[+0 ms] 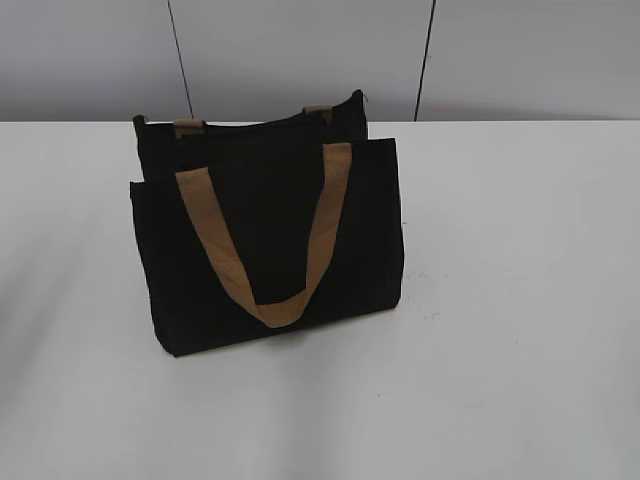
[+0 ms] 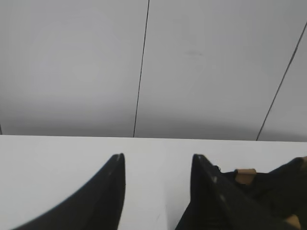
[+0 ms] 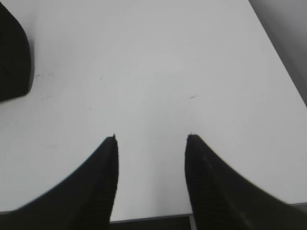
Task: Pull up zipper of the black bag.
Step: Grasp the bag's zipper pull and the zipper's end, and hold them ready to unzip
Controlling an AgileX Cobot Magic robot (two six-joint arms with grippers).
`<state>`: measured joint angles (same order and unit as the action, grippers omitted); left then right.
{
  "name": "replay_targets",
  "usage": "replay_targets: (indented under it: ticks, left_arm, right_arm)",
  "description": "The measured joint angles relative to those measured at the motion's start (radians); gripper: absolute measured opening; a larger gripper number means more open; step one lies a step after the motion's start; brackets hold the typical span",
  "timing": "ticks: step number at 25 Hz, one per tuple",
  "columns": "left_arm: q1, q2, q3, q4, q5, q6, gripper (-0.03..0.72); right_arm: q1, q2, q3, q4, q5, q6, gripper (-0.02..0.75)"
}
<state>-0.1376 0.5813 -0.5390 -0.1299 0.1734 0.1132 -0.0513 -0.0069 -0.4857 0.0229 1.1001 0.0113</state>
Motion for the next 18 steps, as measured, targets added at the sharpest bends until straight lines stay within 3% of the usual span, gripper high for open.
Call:
replay_targets:
  ticks: [12, 18]
  left_arm:
    - [-0.167, 0.508, 0.327, -0.004, -0.868, -0.031, 0.340]
    - [-0.182, 0.779, 0.353, 0.109, -1.012, -0.049, 0.340]
  right_arm:
    - [0.000, 0.000, 0.000, 0.001, -0.001, 0.000, 0.361]
    - [0.000, 0.000, 0.000, 0.001, -0.001, 0.000, 0.361]
